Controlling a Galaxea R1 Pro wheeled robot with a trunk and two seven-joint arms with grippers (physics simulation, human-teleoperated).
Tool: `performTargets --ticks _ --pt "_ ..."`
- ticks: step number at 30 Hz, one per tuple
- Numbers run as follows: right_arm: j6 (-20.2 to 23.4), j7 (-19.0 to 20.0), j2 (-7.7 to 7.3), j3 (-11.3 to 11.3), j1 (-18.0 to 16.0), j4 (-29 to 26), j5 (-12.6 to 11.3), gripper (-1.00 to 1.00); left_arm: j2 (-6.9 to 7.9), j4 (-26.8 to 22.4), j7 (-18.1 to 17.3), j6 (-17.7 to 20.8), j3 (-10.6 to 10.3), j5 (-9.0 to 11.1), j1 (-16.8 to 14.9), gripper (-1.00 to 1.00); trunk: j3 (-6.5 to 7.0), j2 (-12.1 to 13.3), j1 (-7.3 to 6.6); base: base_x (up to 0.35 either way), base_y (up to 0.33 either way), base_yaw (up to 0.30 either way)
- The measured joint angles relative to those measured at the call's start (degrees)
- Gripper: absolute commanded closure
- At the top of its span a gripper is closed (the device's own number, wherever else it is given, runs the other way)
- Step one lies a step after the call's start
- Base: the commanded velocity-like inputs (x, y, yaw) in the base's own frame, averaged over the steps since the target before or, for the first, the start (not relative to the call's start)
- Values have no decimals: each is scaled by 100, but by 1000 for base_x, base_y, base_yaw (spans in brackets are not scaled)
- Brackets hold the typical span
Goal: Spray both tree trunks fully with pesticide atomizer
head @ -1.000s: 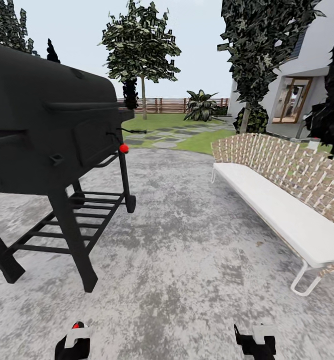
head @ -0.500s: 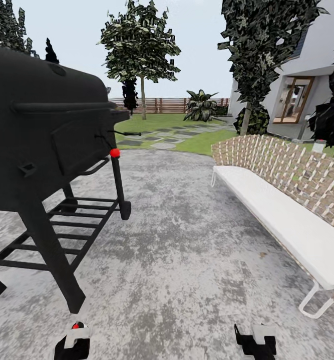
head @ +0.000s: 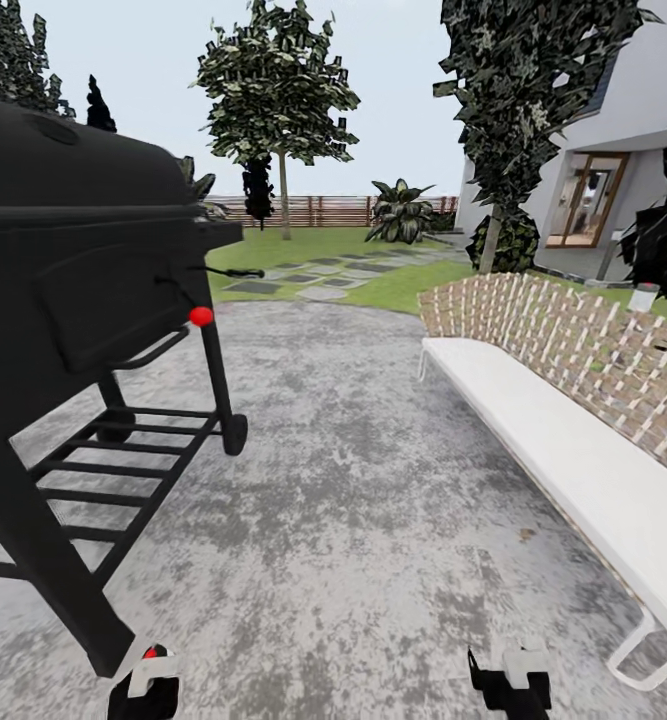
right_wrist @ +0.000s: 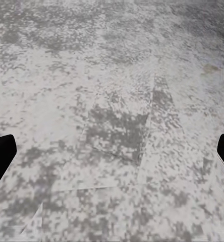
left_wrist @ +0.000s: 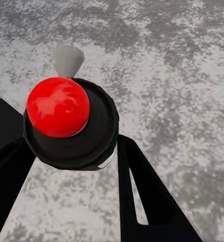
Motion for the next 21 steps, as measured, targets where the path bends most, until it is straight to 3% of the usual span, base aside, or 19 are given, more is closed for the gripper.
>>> performTargets --ticks 21 --pt "0 -1 -9 -10 0 -15 -11 -100 0 1 -1 -1 -3 0 0 100 0 0 0 334 -99 0"
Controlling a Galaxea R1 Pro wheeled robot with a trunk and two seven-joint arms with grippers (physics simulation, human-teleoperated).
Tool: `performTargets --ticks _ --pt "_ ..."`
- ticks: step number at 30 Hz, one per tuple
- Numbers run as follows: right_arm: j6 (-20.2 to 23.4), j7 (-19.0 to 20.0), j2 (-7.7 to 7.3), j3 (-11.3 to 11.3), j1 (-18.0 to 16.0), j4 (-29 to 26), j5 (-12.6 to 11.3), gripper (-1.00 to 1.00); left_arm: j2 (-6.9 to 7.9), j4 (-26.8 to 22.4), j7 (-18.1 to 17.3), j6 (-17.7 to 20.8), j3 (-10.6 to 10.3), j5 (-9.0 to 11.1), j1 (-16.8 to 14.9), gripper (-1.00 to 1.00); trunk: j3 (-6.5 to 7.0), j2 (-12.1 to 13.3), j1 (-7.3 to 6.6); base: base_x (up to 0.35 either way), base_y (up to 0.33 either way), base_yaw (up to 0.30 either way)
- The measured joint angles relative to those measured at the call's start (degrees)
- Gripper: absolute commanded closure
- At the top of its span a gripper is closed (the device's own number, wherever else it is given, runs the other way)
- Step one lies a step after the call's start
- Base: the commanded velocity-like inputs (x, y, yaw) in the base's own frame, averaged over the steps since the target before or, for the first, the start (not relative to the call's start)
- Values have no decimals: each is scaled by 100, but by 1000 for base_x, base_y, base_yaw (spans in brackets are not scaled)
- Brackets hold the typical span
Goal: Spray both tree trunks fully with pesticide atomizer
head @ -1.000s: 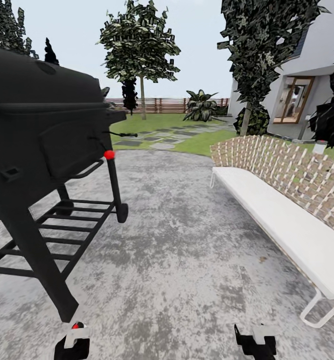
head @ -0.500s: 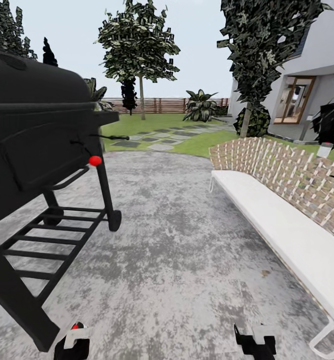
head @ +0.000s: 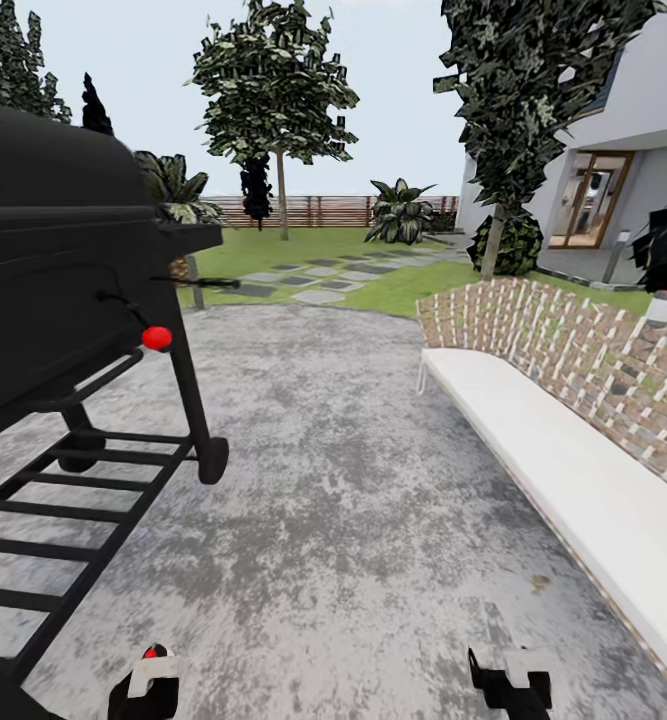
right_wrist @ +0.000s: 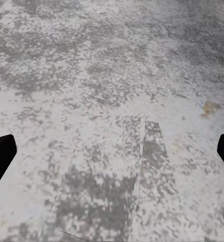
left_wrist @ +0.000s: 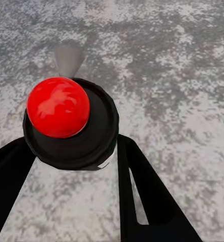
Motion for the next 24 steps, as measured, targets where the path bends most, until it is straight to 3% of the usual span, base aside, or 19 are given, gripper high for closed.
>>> performTargets --ticks 16,24 --pt "0 1 8 10 0 25 17 -100 0 0 3 0 2 1 0 100 0 0 0 334 -103 0" --pt "0 27 9 19 0 20 20 -100 0 -1 2 0 5 1 0 100 0 0 0 339 -14 0"
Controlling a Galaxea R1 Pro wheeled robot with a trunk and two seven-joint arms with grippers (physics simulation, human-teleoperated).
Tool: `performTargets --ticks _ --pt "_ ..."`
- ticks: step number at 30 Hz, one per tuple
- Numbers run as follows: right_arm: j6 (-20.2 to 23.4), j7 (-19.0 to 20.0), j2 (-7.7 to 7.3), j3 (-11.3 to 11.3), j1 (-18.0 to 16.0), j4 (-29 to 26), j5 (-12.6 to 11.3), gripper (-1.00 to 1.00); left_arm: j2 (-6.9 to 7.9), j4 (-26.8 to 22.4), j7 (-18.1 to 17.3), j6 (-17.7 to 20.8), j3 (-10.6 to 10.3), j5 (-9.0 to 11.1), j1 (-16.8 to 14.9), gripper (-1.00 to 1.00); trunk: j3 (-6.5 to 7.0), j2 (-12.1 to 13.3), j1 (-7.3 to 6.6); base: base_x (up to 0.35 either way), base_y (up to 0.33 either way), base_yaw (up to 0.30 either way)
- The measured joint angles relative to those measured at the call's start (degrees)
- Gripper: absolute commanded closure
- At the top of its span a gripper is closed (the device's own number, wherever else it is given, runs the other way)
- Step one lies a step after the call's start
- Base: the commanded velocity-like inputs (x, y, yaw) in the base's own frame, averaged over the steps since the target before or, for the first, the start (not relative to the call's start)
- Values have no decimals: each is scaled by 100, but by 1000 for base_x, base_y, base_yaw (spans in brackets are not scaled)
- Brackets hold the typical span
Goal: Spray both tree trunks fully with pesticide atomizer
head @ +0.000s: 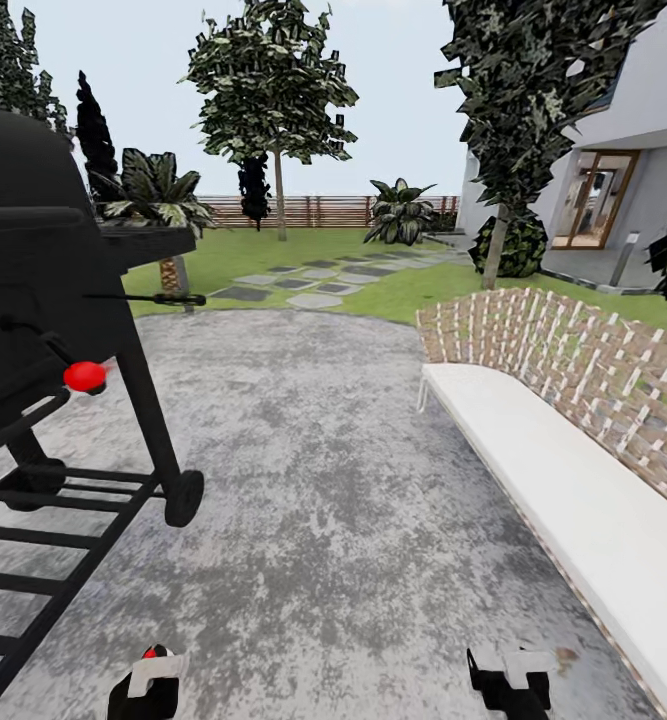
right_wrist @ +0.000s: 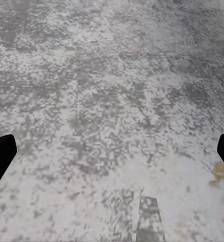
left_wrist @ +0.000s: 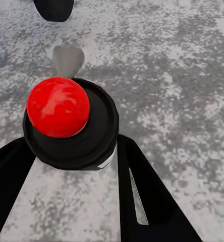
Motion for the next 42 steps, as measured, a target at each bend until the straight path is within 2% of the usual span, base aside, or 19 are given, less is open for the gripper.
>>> performTargets --ticks 23,42 --pt "0 -25 0 -8 0 -2 -5 -100 0 17 0 0 -3 -1 0 100 0 0 0 340 -5 0" --pt "-1 -26 -9 -8 0 2 0 -100 0 19 1 0 -5 -1 0 100 0 0 0 335 -143 0"
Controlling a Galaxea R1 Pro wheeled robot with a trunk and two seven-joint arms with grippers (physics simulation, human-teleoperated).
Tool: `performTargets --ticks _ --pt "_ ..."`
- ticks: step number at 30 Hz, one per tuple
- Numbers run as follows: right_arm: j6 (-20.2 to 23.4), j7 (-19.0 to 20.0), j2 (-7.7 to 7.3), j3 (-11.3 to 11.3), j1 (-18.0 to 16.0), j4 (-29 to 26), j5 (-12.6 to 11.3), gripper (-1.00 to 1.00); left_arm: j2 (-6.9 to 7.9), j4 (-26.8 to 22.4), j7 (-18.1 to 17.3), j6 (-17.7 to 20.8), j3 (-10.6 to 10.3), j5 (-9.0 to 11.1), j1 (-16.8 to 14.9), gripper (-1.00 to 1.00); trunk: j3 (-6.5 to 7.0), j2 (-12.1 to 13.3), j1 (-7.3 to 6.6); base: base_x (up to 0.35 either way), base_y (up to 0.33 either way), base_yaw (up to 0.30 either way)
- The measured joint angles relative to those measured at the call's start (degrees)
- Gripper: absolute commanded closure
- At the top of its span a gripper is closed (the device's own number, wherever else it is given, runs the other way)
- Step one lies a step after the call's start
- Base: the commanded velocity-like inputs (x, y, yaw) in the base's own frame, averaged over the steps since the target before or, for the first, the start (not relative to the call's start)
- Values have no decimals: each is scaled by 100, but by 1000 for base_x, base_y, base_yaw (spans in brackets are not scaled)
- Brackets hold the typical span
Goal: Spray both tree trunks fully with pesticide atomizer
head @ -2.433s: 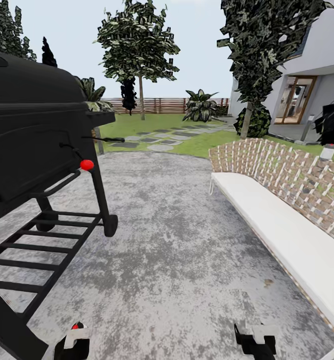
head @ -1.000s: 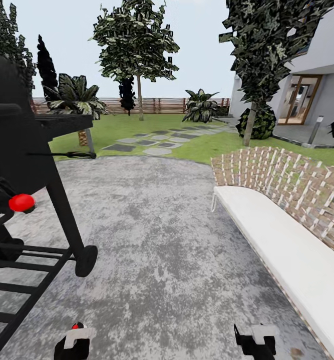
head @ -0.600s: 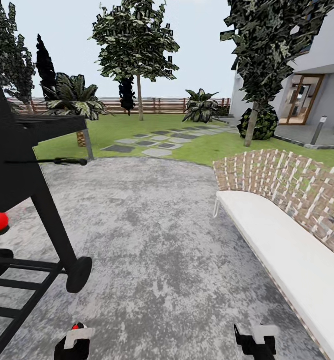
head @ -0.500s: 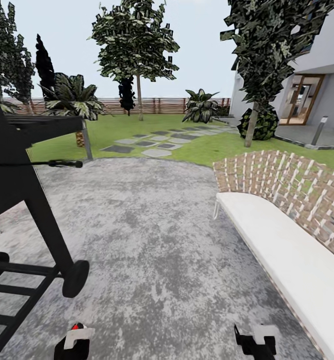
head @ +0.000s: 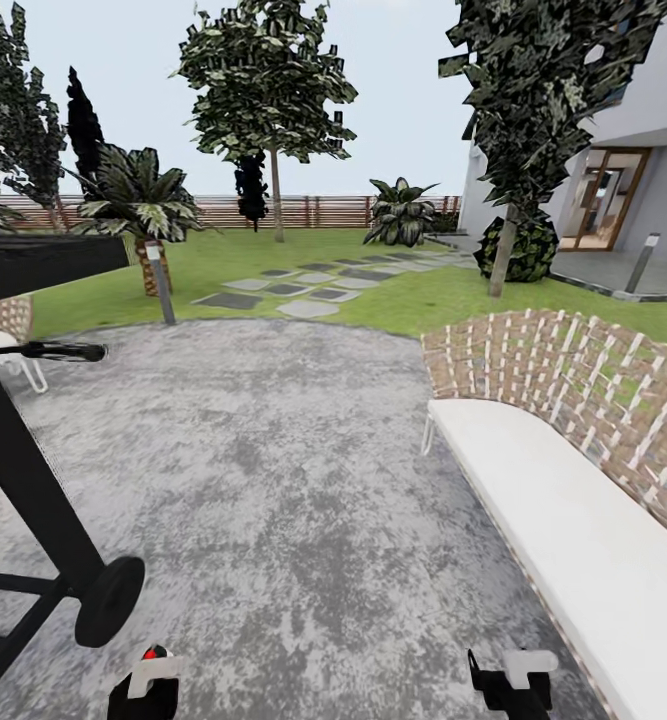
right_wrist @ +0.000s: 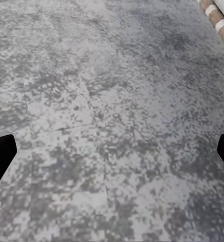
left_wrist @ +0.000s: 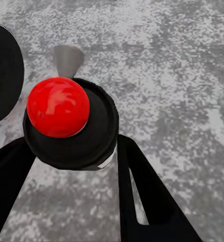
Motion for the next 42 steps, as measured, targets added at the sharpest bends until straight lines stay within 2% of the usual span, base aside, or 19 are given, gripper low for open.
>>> performTargets --ticks 11,42 --pt "0 1 0 0 0 5 0 -100 0 -1 0 0 5 0 0 100 0 0 0 335 -82 0" --pt "-17 1 -8 0 0 5 0 -100 0 -1 -1 0 1 0 0 100 0 0 0 339 -1 0"
